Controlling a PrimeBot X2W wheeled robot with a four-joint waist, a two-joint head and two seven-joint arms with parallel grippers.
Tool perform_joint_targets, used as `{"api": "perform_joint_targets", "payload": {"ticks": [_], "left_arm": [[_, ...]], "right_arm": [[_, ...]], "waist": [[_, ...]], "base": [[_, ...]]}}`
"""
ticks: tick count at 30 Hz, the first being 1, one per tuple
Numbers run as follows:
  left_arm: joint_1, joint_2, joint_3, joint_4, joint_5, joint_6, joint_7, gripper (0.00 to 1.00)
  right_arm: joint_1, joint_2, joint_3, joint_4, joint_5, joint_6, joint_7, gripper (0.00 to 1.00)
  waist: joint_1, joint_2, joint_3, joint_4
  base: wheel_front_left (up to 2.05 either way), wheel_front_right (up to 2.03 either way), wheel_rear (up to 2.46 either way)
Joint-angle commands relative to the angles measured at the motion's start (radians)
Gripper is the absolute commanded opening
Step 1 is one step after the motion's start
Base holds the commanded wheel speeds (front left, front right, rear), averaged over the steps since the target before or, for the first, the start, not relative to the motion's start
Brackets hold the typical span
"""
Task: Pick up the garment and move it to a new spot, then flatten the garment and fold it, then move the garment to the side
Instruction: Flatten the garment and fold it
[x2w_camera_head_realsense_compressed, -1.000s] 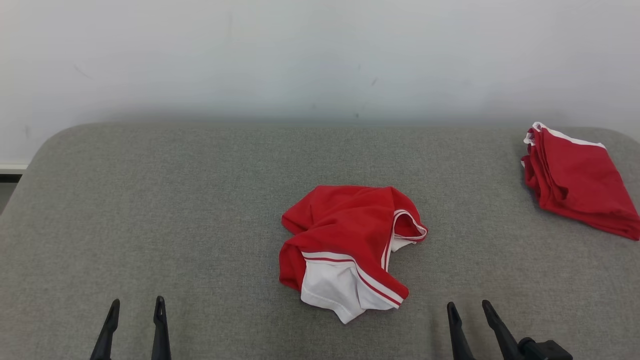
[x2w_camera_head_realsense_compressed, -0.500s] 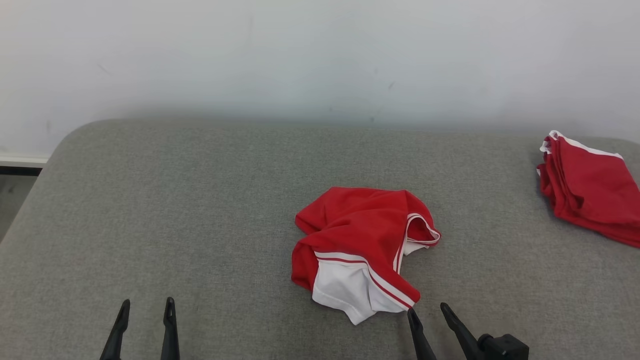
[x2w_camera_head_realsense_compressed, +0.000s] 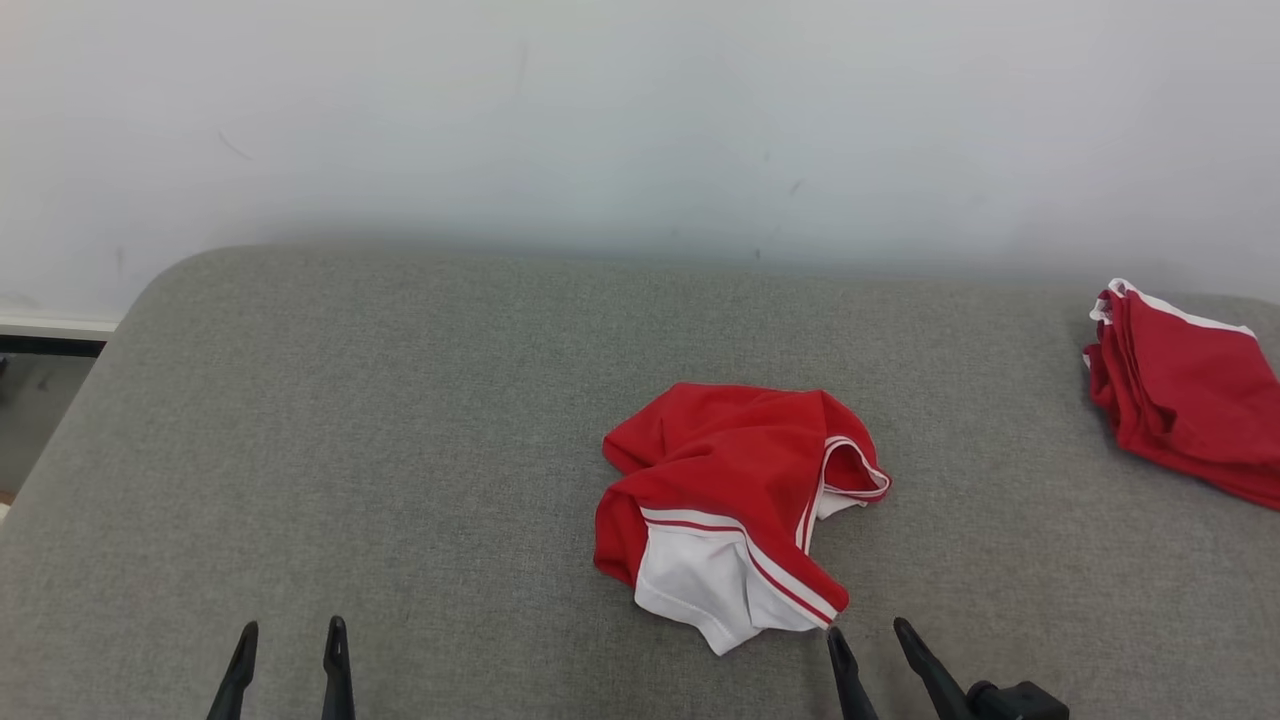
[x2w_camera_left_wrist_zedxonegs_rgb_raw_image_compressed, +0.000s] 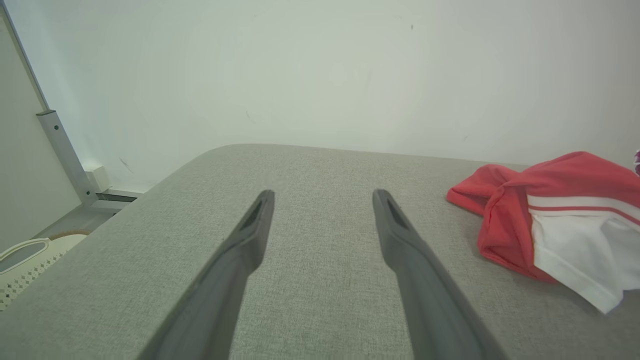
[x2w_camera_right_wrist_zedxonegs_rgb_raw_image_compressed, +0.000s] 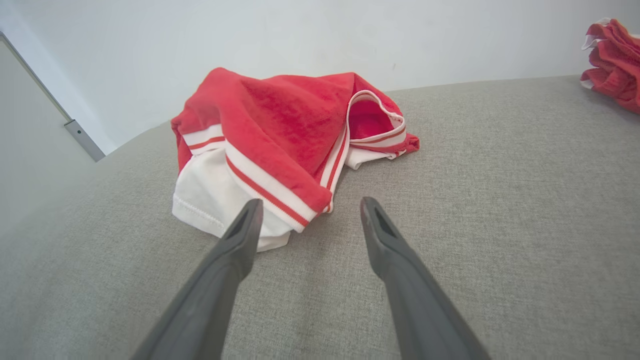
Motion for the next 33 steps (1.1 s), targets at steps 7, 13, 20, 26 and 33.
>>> {"api": "perform_joint_targets", "payload": {"ticks": [7,13,20,26,33], "left_arm": [[0.012,-0.002,-0.016,-0.003,-0.010,0.001,-0.003,1.00],[0.004,-0.002,-0.032,0.000,-0.013,0.001,-0.003,1.00],[0.000,-0.002,-0.039,0.004,-0.017,0.002,-0.003,1.00],[0.001,-0.002,-0.035,0.007,-0.026,0.005,-0.003,1.00],[0.011,-0.002,-0.039,0.014,-0.034,0.007,-0.003,1.00]], "right_arm": [[-0.053,-0.001,0.048,0.102,0.019,-0.002,0.000,1.00],[-0.141,-0.001,0.069,0.238,0.043,-0.002,0.000,1.00],[-0.206,0.000,0.073,0.306,0.082,-0.002,0.000,0.00],[-0.167,0.000,0.063,0.244,0.093,-0.002,0.000,0.00],[-0.028,0.000,0.022,0.063,0.064,-0.002,0.000,0.00]], "waist": [[0.0000,0.0000,0.000,0.020],[0.0000,0.0000,0.007,0.052],[0.0000,0.0000,0.016,0.080],[0.0000,0.0000,0.016,0.076],[0.0000,0.0000,0.004,0.043]], "base": [[0.00,0.00,0.00],[0.00,0.00,0.00],[0.00,0.00,0.00],[0.00,0.00,0.00],[0.00,0.00,0.00]]}}
